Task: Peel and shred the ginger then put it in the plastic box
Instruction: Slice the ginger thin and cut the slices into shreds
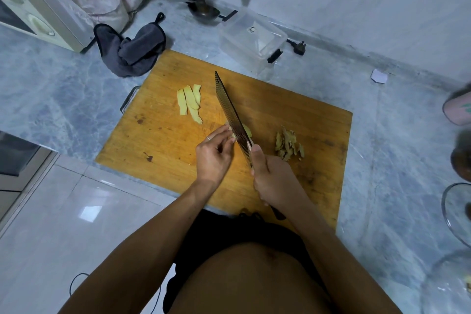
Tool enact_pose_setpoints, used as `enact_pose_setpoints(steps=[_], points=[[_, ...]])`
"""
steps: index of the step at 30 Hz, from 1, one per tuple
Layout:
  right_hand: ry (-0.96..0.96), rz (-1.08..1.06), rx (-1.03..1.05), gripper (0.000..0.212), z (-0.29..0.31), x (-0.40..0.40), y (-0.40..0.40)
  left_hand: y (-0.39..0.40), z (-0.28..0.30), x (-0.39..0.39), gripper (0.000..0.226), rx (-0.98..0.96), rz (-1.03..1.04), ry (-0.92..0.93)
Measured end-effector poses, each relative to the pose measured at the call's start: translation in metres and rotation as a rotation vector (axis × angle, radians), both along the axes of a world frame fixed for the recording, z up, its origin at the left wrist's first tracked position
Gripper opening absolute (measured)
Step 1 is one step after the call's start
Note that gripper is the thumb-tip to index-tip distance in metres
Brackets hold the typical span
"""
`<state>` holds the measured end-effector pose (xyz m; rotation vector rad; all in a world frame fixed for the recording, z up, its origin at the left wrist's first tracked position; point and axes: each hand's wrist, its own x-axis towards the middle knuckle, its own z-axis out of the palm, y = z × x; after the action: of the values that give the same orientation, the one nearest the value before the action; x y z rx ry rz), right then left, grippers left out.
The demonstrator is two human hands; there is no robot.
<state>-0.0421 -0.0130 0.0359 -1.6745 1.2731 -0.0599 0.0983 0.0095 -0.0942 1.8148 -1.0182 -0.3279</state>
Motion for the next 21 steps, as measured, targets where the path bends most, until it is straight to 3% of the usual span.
enact_pose_setpoints(steps=[21], points=[[0.0,-0.028,0.029,0.07,-0.008,0.011,-0.006,-0.001,-0.001,-0.001,0.021,0.023,0.019,-0.009]])
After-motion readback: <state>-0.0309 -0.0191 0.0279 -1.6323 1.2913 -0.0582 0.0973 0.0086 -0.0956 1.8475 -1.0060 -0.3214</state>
